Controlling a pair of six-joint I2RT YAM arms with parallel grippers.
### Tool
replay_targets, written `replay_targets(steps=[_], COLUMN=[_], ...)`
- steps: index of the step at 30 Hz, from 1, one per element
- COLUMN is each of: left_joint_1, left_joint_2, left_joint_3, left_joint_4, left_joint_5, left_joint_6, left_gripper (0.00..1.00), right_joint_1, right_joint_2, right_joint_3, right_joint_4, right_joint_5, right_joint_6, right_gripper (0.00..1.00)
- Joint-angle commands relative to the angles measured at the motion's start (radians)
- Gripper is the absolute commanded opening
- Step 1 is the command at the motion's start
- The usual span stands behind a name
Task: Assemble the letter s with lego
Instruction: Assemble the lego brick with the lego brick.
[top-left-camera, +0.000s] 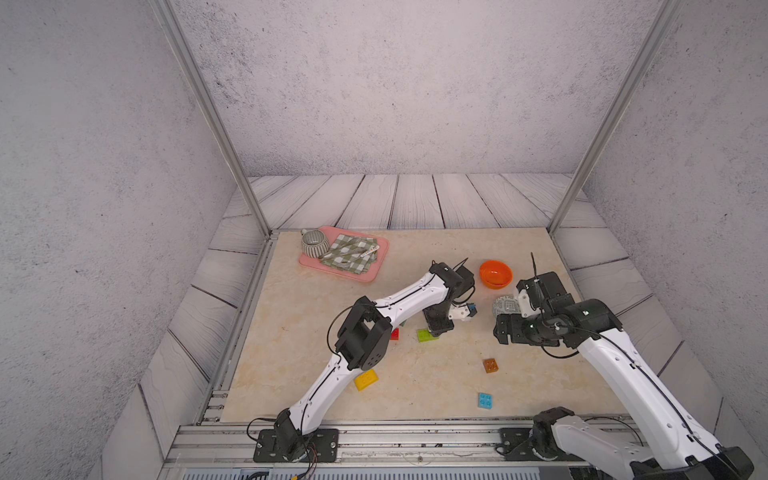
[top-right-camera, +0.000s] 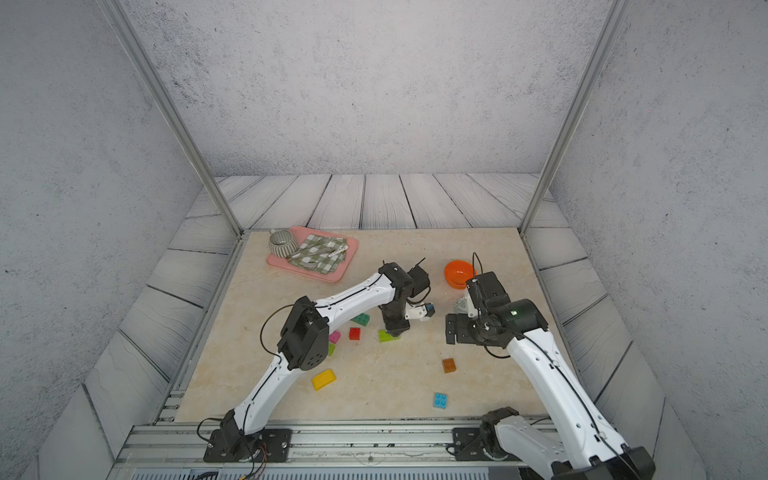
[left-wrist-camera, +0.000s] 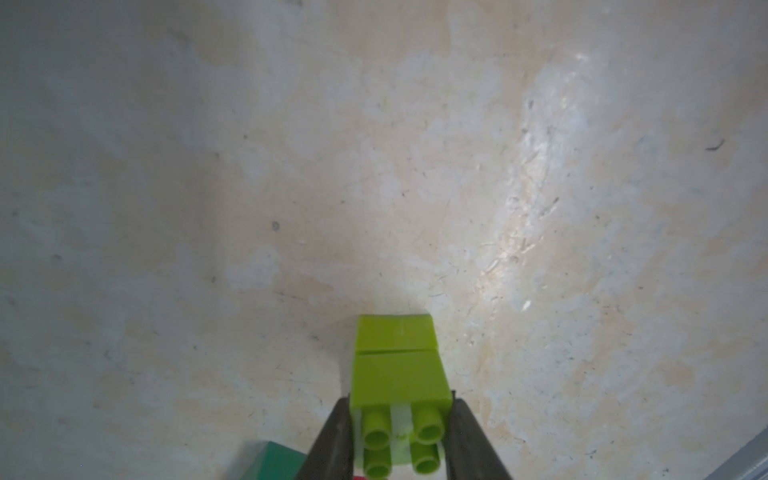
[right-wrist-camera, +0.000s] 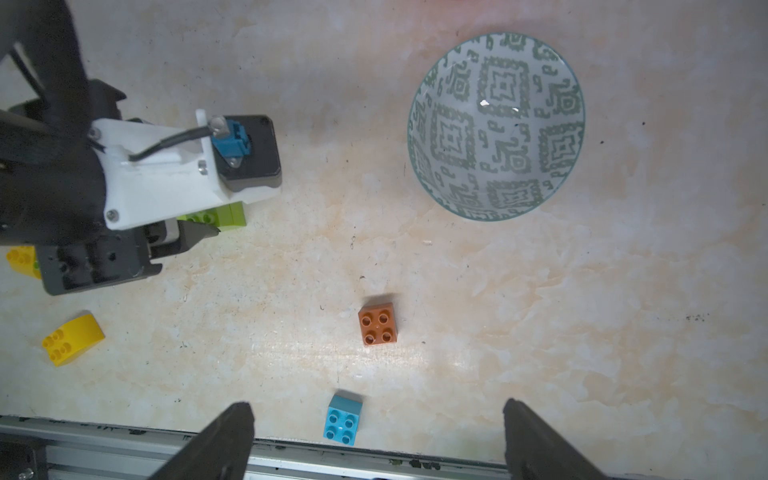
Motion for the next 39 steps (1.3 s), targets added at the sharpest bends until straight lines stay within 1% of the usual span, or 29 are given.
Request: replay_targets(steps=[1, 7, 16, 18, 22, 24, 30, 35, 39], left_joint_1=[0.006, 0.019, 0.031, 0.032, 0.031, 0.032, 0.035, 0.031, 0.032], left_joint_2=[0.03, 0.036, 0.042, 0.034, -0.01, -0.019, -0.037, -0.115, -0.197], left_joint_3=[0.005, -0.009, -0.062, -0.097, -0.213, -0.248, -0.29, -0.289, -0.289], left_joint_4=[-0.006, -0.002, -0.002, 0.01, 0.087, 0.11, 0.139, 0.108, 0.097], left_joint_5=[0.001, 0.018, 0.098, 0.099, 0.108, 0.102, 0.071, 0.007, 0.004], left_joint_6=[-0.012, 0.0, 0.024, 0.025, 0.017, 0.021, 0.045, 0.098, 0.14], left_gripper=[0.0, 0.0, 0.0, 0.0, 0.0, 0.0, 0.0, 0.0, 0.0], right_joint_1=[-0.003, -0.002, -0.003, -0.003, -0.004, -0.005, -0.003, -0.004, -0.004], right_joint_2=[-0.008, -0.004, 0.009, 0.009, 0.014, 0.018, 0.031, 0.035, 0.044], right_joint_3=[-0.007, -0.007, 0.002, 0.004, 0.006, 0.006, 0.016, 0.049, 0.07], right_joint_4=[-0.013, -0.012, -0.013, -0.013, -0.011, -0.007, -0.008, -0.021, -0.02], right_joint_5=[-0.005, -0.01, -0.023, -0.024, -0.032, -0.036, -0.043, -0.04, -0.042], right_joint_6=[-0.01, -0.01, -0.01, -0.01, -0.004, -0.001, 0.003, 0.007, 0.009], right_gripper=[0.97, 0.97, 0.96, 0.96, 0.96, 0.95, 0.95, 0.95, 0.95])
